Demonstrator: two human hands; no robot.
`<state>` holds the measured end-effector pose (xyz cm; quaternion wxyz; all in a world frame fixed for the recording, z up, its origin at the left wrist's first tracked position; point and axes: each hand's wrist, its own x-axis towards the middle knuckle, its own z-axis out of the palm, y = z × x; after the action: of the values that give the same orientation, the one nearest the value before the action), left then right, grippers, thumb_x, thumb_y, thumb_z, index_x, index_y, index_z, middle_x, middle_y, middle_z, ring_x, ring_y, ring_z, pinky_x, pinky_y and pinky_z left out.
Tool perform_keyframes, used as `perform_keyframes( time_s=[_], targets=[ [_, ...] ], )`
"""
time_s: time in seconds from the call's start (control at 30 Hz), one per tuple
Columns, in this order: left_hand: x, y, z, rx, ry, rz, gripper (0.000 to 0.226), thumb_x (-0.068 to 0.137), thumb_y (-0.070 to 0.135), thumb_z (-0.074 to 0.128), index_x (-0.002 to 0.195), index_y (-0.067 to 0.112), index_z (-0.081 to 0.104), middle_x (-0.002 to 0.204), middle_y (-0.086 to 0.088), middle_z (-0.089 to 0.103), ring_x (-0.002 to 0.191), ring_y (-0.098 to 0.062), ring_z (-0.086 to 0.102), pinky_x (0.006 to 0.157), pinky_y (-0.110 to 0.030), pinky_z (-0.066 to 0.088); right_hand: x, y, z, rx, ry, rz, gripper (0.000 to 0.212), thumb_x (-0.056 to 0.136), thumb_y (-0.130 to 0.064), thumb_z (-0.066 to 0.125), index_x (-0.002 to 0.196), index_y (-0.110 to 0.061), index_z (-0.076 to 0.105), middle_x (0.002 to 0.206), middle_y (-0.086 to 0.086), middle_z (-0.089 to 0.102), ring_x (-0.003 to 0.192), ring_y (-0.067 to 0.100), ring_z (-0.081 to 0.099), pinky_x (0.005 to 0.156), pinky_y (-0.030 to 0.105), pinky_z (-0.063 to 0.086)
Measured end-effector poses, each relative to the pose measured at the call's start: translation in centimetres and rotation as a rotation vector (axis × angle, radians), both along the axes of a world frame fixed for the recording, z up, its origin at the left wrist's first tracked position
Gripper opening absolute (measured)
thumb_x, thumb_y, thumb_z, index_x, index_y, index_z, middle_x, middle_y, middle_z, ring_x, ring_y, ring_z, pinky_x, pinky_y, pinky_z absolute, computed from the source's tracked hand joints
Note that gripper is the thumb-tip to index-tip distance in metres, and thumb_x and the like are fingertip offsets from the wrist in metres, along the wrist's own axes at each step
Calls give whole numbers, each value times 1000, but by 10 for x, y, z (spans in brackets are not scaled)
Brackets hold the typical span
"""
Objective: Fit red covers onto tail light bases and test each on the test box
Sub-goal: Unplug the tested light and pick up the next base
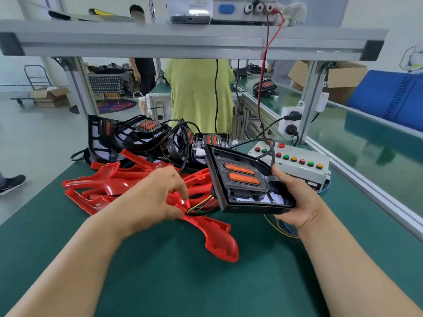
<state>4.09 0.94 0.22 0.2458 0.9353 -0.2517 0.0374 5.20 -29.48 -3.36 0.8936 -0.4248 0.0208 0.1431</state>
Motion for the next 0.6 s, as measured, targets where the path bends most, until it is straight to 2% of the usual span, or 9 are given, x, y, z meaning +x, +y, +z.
perform_keyframes(
  time_s=[0.13, 0.2, 0.23, 0.3, 0.4, 0.53, 0.6],
  targets=[
    [-4, -16, -10, 124, 88, -82, 43, 73, 26, 87, 100, 38, 55, 103, 27, 41, 98, 25, 36, 77, 1, 32, 0, -3, -2, -26, 25, 0, 41, 86, -34, 59, 103, -1, 76, 120, 22, 68, 105, 37, 69, 87, 55, 56],
    [-2, -19, -14, 155, 78, -79, 46, 73, 28, 86, 110, 34, 59, 102, 30, 39, 98, 16, 39, 79, -3, 34, 1, -4, -3, -36, 37, 0, 40, 86, -34, 59, 102, -1, 77, 119, 22, 68, 103, 37, 69, 86, 55, 56],
    [0, -18, -16, 163, 73, -65, 46, 73, 28, 86, 110, 34, 61, 103, 29, 39, 98, 10, 40, 84, -10, 38, 1, -4, -4, -42, 39, 2, 40, 87, -34, 59, 101, -2, 77, 119, 22, 68, 103, 37, 70, 86, 55, 56],
    [3, -16, -19, 167, 64, -45, 40, 72, 27, 87, 103, 35, 63, 103, 24, 43, 99, 1, 42, 87, -20, 40, 1, -3, -5, -66, 46, 8, 39, 86, -35, 59, 98, -3, 78, 115, 21, 70, 99, 35, 71, 85, 54, 57],
    [7, -10, -20, 224, -14, -41, 27, 75, 21, 84, 89, 34, 65, 97, 21, 44, 94, 0, 41, 77, -12, 36, 2, -1, -8, -141, 52, 27, 40, 85, -37, 59, 101, -5, 78, 113, 20, 71, 96, 33, 72, 82, 52, 59],
    [16, 10, -13, 272, -1, 1, 27, 76, 25, 82, 71, 36, 58, 95, 19, 51, 97, -2, 43, 85, -23, 38, 3, -1, -12, -225, 64, 24, 43, 83, -40, 61, 103, -6, 77, 112, 19, 72, 92, 32, 73, 82, 49, 59],
    [18, 22, -9, 279, 44, 39, 29, 76, 27, 83, 69, 37, 56, 94, 15, 55, 96, 0, 46, 84, -20, 38, 3, 0, -13, -265, 64, 23, 40, 82, -39, 63, 101, -7, 77, 110, 19, 72, 90, 31, 73, 81, 48, 60]
  ],
)
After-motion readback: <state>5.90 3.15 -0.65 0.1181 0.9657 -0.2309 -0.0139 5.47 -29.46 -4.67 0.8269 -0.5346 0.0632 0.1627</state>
